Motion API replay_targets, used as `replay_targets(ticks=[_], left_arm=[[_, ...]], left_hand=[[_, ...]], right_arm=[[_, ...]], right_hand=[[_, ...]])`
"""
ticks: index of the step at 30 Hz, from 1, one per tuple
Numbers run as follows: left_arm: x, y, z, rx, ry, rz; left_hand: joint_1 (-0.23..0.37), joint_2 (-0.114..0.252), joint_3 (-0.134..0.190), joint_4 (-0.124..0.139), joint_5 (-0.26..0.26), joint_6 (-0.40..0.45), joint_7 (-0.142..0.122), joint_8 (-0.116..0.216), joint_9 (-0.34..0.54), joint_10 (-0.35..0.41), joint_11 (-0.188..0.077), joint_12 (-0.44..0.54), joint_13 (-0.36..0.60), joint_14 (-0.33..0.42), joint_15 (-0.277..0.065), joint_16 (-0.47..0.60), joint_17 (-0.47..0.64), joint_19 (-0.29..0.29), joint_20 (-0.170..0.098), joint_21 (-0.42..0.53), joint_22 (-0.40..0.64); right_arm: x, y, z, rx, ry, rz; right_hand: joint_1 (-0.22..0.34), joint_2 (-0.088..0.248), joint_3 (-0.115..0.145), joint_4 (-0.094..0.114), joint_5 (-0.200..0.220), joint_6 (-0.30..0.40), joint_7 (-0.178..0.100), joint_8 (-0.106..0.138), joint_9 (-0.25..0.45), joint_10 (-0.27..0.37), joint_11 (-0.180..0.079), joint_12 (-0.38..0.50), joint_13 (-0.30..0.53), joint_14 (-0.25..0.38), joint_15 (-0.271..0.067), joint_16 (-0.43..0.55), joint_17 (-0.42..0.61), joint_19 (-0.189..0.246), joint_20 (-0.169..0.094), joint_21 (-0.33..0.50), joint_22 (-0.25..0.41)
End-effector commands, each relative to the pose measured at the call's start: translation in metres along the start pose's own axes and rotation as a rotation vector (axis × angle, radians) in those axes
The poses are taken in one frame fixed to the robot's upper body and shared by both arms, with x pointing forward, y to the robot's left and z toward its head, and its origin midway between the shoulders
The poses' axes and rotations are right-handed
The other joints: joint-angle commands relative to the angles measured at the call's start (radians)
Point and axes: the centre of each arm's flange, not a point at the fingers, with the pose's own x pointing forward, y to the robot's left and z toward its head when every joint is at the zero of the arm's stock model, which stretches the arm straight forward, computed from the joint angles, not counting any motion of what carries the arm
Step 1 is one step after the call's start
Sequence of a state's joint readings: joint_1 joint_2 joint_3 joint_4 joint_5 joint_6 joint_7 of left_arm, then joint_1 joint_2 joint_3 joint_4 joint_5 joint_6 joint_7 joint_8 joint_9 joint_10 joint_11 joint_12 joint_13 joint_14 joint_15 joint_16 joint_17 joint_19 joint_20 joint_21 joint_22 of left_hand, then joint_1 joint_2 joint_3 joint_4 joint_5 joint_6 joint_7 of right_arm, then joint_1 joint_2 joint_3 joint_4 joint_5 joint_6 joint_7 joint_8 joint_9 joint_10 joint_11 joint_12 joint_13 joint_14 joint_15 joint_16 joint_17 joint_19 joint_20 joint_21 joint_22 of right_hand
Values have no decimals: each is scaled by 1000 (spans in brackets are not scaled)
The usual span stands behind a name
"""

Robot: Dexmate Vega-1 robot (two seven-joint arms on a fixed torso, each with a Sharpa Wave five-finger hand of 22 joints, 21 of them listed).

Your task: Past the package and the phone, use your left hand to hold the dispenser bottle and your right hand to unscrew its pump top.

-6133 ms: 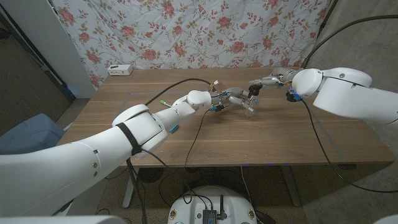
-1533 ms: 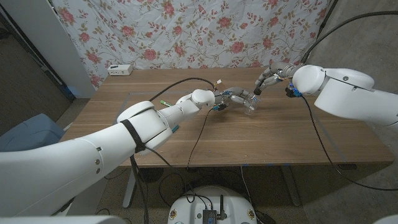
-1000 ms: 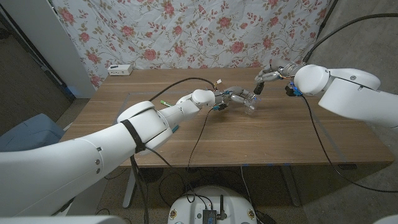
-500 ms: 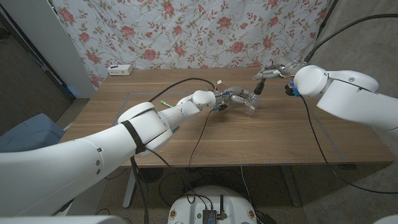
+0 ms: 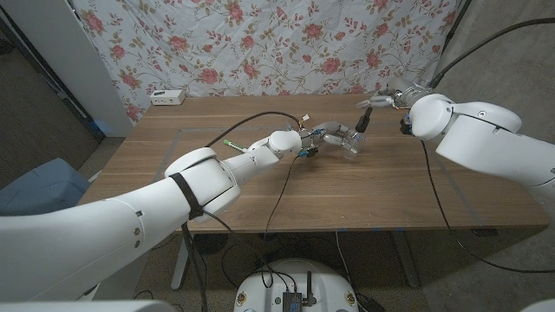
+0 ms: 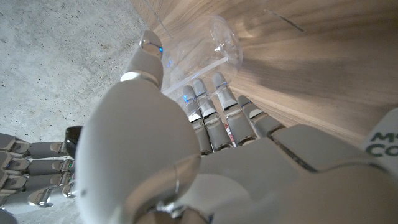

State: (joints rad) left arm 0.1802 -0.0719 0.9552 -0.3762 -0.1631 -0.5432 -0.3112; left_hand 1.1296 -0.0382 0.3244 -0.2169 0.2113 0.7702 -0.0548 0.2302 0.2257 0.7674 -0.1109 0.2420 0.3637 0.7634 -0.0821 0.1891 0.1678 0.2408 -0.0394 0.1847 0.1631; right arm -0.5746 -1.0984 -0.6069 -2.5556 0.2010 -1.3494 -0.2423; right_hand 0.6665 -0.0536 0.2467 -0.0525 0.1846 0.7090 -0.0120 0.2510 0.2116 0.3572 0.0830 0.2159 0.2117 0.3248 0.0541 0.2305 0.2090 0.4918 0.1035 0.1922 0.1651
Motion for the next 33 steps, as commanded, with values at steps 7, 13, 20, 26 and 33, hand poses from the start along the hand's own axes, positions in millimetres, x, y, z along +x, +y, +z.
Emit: replay_targets(ticks=[7,13,20,26,33], left_arm=[[-2,-7,5,15,-57,40],[-3,-10,5,22,-76,61],[-4,-13,6,23,-89,79],[-7,-14,4,21,-97,102],[-6,-16,4,14,-94,124]], left_hand=[[-24,112,71,60,4,73,-16,5,2,34,-19,5,5,17,-83,3,3,6,-58,1,3],[-24,111,73,59,4,75,-18,5,2,35,-17,5,6,18,-83,2,3,7,-58,1,3],[-25,111,74,60,4,77,-18,6,2,38,-19,5,6,21,-85,2,3,8,-58,1,3],[-26,111,75,60,5,78,-16,5,2,38,-20,3,6,22,-84,2,2,7,-59,1,3],[-27,110,76,60,5,80,-18,6,2,40,-21,3,7,22,-83,1,2,8,-60,1,3]], right_arm=[[-10,4,-6,5,92,-7],[-10,8,-4,-10,143,6],[-10,12,-5,-11,158,22],[-12,13,-7,-8,164,37],[-13,16,-7,-2,166,55]], right_hand=[[-69,-14,-27,19,-4,-27,40,-20,5,-7,31,-5,2,4,31,1,2,-6,22,0,5],[-121,-15,-43,39,-5,-44,66,-28,7,-17,51,-9,2,2,53,-1,4,-6,32,-1,5],[-148,-16,-51,49,-5,-41,80,-26,11,-22,66,-11,3,1,64,-3,5,-8,40,-2,5],[-173,-20,-59,57,-5,-64,91,-35,14,-31,75,-14,3,-3,69,-6,5,-12,45,-3,5],[-186,-24,-64,59,-6,-79,96,-39,16,-44,80,-18,3,-9,78,-10,4,-20,51,-6,5]])
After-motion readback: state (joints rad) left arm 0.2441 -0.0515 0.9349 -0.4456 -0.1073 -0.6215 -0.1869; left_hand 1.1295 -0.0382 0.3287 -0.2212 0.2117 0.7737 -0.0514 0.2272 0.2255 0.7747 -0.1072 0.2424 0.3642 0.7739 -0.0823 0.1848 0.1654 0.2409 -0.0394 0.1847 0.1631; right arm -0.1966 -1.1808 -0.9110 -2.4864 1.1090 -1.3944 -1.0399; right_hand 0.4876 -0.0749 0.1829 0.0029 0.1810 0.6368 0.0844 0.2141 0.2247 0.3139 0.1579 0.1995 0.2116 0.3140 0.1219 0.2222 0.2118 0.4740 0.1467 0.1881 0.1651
